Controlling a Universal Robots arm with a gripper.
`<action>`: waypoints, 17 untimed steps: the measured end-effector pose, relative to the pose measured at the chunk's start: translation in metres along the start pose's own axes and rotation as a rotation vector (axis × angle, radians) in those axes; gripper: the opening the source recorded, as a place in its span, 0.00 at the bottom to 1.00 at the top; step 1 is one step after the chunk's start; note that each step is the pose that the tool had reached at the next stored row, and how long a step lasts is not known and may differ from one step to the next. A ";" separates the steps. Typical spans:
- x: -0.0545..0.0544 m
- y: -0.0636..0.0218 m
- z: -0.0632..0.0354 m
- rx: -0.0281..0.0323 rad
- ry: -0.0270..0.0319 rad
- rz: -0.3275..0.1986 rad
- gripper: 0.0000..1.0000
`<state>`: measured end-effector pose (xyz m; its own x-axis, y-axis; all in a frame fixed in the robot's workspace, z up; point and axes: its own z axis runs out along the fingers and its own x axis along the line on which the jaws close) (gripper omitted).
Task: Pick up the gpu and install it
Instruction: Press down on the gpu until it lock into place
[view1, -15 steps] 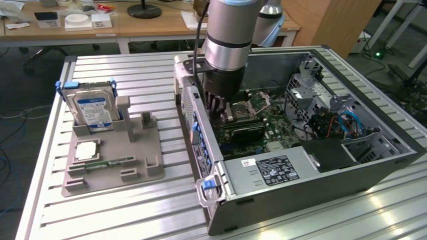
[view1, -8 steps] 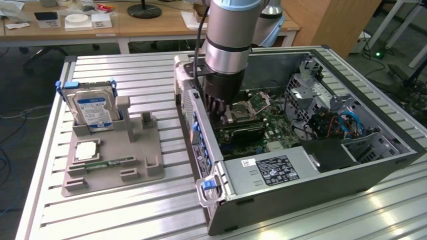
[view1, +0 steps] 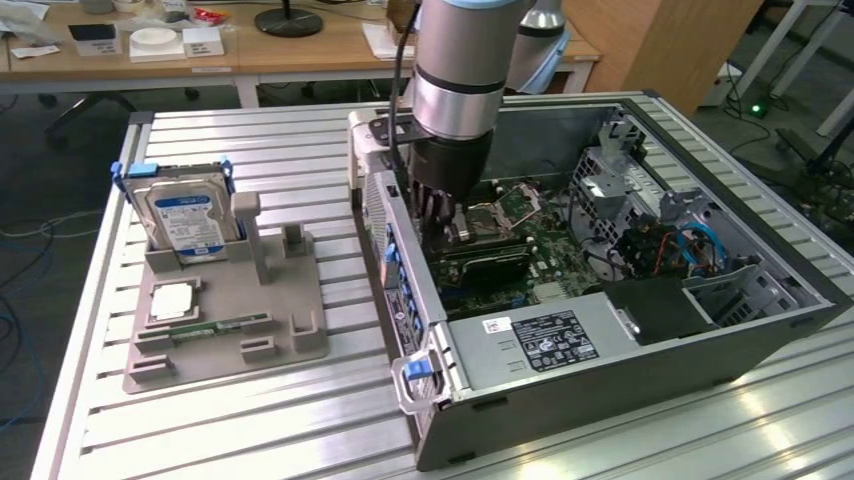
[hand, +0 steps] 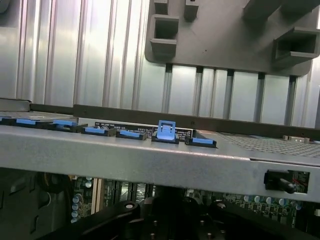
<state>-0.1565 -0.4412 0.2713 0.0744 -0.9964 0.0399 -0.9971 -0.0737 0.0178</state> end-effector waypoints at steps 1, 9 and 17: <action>0.000 -0.0014 -0.0001 0.0001 0.0001 0.000 0.11; 0.002 -0.0218 -0.0004 0.0001 0.0002 -0.001 0.11; 0.003 -0.0421 -0.0007 0.0002 0.0003 -0.001 0.11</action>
<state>-0.1143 -0.4413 0.2714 0.0756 -0.9963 0.0401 -0.9970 -0.0750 0.0176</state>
